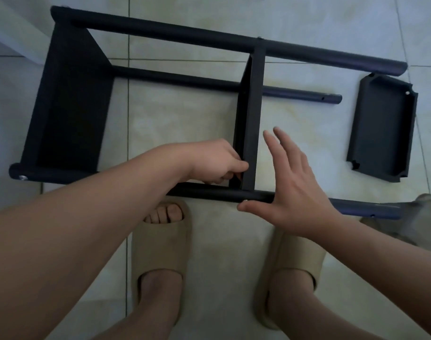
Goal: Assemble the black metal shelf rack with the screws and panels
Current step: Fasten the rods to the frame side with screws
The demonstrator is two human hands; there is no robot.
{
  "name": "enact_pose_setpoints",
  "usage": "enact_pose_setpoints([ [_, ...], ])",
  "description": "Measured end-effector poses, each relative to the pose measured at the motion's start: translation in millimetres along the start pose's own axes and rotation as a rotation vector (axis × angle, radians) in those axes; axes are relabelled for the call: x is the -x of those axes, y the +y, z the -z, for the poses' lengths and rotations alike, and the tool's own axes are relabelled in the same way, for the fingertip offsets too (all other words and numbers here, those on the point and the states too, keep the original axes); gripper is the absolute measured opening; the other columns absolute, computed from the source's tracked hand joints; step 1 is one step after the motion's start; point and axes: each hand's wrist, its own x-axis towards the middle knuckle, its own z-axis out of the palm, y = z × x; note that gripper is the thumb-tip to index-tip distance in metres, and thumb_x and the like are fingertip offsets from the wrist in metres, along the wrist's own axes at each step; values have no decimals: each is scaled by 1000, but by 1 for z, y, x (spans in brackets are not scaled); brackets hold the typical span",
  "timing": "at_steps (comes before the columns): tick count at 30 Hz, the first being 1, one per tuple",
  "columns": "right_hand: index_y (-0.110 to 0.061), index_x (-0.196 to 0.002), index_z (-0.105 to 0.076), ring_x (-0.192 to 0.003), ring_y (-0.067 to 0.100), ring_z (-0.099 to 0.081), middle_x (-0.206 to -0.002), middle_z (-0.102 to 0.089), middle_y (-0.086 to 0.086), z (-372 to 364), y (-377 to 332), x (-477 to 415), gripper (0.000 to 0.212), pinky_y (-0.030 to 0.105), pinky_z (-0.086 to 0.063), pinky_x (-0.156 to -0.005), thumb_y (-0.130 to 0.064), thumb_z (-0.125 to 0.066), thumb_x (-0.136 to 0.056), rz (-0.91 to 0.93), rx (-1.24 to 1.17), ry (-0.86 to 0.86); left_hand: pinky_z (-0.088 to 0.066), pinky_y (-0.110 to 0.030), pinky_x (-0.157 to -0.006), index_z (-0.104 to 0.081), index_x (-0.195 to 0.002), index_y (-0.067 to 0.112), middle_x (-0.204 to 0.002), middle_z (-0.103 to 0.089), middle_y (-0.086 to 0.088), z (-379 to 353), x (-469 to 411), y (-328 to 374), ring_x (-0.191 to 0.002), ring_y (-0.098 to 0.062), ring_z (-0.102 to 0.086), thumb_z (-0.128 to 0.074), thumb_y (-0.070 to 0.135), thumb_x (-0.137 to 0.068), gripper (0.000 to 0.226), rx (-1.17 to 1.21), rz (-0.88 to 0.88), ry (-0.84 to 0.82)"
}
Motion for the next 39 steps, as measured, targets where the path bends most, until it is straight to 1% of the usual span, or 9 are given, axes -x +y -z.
enact_pose_setpoints([
  [3,-20,-163,9,-156,21,18,-169,21,-1,2,5,-9,119,50,-4,-127,-82,-48,-79,151,131,-31,-22,-26,-49,-62,-64,16,-54,-31,1,0,1,-4,-47,-13,-25,-51,8,-100,39,44,-31,-47],
  [6,-12,-163,3,-156,22,18,-170,17,4,3,8,-18,111,55,-2,-127,-79,-42,-87,291,196,-77,-22,-22,-45,-60,-67,13,-52,-30,2,3,-3,-8,-45,-11,-24,-48,-2,-96,35,95,-22,-57],
  [10,-7,-162,1,-157,25,15,-170,15,8,3,11,-25,110,55,-3,-127,-78,-40,-89,339,191,-113,-31,-23,-49,-71,-78,13,-53,-41,2,9,-8,-9,-47,-12,-35,-43,-2,-92,34,121,35,-73],
  [14,-5,-162,-1,-157,26,13,-170,13,10,3,13,-26,110,54,-4,-127,-77,-42,-89,353,181,-102,-46,-24,-59,-73,-79,10,-69,-62,-4,13,-12,-12,-60,-15,-53,-39,-7,-85,38,185,117,-13],
  [20,-7,-163,0,-157,25,13,-170,13,7,1,15,-26,110,55,-5,-127,-78,-42,-89,358,171,-84,-58,-21,-71,-67,-101,6,-99,-68,-11,16,-19,-20,-81,-14,-67,-34,-21,-90,44,354,145,-30],
  [24,-7,-163,-1,-157,25,12,-171,12,7,1,14,-25,110,55,-7,-127,-77,-44,-89,358,163,-82,-60,-23,-79,-65,-110,5,-102,-71,-10,14,-20,-21,-88,-14,-72,-39,-18,-95,37,458,110,-71],
  [28,-7,-163,-2,-157,25,12,-171,11,7,1,14,-24,110,55,-10,-127,-76,-46,-89,356,144,-74,-60,-25,-73,-66,-106,5,-94,-77,-9,18,-16,-24,-90,-18,-75,-44,-13,-97,30,495,116,-80],
  [34,-7,-163,-4,-157,25,11,-171,9,7,0,14,-24,110,56,-12,-126,-75,-48,-89,356,130,-66,-60,-28,-75,-60,-117,2,-104,-75,-16,22,-20,-25,-98,-24,-74,-51,-5,-98,22,440,104,-147],
  [39,-7,-163,-5,-157,25,11,-171,8,8,0,14,-24,109,55,-13,-126,-74,-49,-89,356,127,-66,-60,-25,-71,-66,-107,5,-95,-77,-13,24,-31,-25,-90,-20,-75,-63,6,-95,13,301,129,-150],
])
